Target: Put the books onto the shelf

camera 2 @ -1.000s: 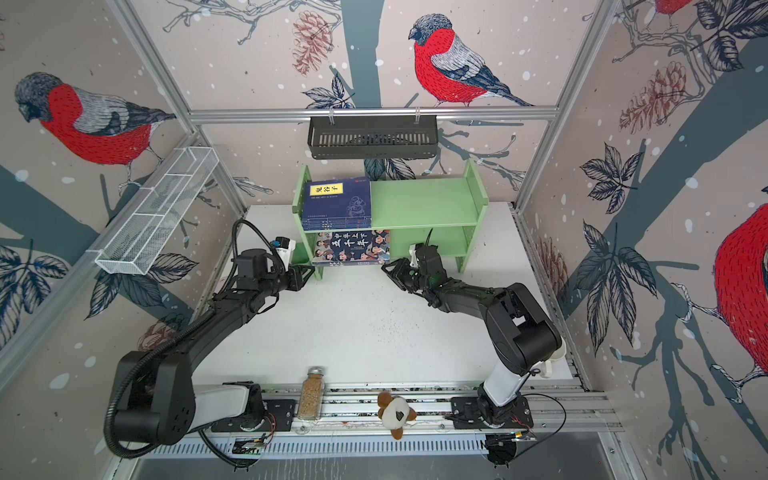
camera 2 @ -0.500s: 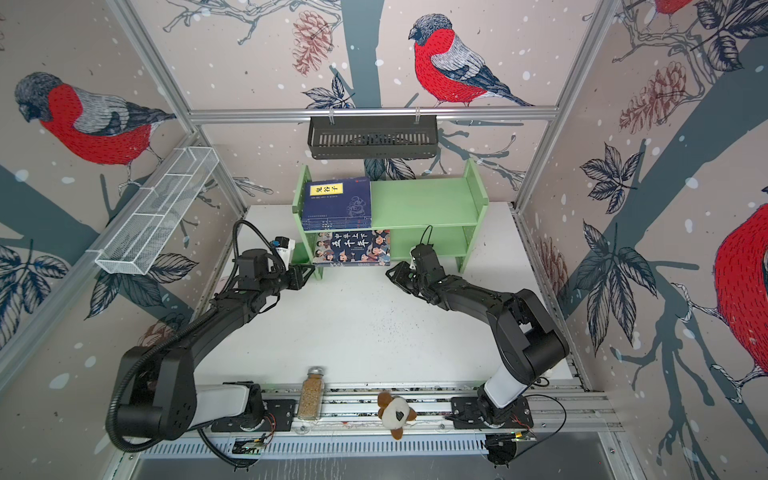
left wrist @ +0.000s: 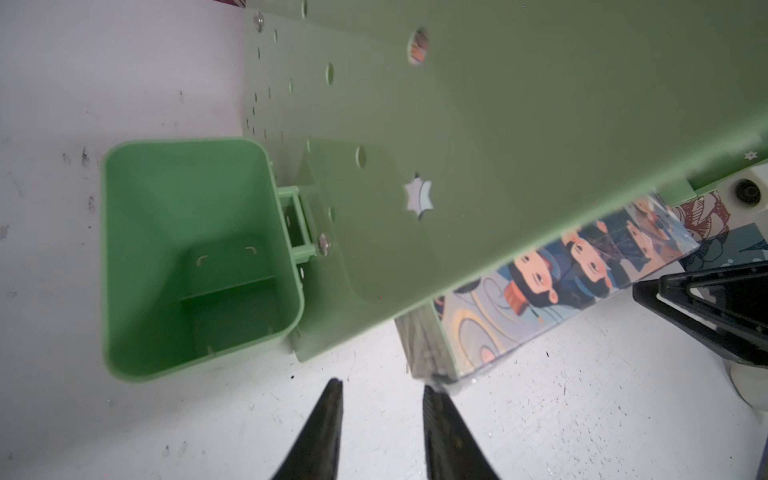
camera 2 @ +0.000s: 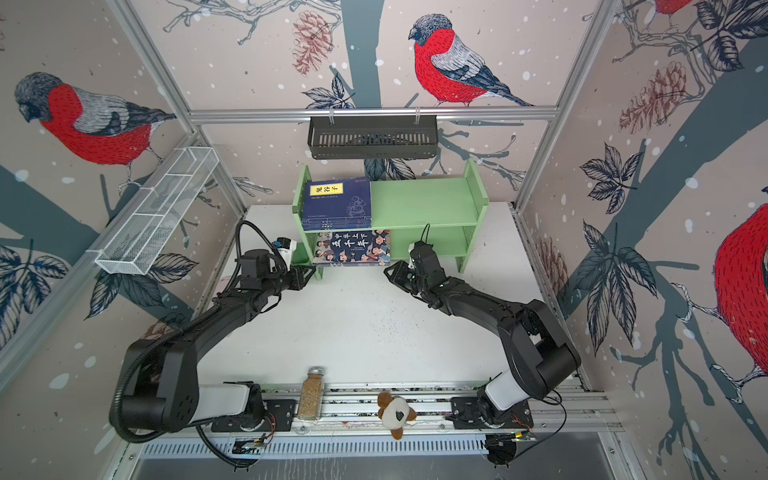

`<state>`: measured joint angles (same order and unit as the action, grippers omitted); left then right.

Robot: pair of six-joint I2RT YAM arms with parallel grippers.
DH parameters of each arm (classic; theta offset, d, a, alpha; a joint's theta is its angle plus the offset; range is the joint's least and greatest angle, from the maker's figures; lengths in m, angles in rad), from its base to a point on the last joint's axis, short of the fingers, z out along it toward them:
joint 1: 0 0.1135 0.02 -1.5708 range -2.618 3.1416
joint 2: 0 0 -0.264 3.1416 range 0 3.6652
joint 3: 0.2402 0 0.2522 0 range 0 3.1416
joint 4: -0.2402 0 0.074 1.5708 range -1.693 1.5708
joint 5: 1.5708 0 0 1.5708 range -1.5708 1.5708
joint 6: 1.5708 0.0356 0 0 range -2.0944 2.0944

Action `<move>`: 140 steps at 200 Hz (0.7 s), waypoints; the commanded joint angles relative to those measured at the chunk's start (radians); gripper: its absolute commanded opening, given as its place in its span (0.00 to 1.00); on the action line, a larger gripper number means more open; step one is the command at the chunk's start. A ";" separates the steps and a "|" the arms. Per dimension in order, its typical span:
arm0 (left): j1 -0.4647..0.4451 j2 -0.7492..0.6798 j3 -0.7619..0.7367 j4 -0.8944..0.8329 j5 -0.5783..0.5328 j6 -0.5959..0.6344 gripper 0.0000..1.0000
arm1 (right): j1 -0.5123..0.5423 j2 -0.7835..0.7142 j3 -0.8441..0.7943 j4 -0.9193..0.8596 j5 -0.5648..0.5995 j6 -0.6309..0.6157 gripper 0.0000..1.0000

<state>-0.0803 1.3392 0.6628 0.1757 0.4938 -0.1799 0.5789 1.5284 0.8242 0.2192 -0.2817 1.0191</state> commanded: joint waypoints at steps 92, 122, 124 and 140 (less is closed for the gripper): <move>0.000 0.013 0.017 0.076 -0.018 -0.002 0.33 | -0.012 0.064 0.033 0.100 -0.009 0.007 0.35; 0.000 0.018 0.020 0.076 -0.014 -0.002 0.33 | -0.017 0.064 0.035 0.099 -0.009 0.004 0.35; 0.000 0.018 0.020 0.075 -0.014 -0.002 0.33 | -0.017 0.064 0.036 0.098 -0.008 0.004 0.35; 0.001 0.022 0.023 0.074 -0.014 -0.002 0.34 | -0.022 0.066 0.037 0.096 -0.010 0.001 0.35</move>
<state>-0.0803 1.3560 0.6739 0.1974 0.4885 -0.1844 0.5621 1.5909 0.8509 0.2764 -0.2905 1.0229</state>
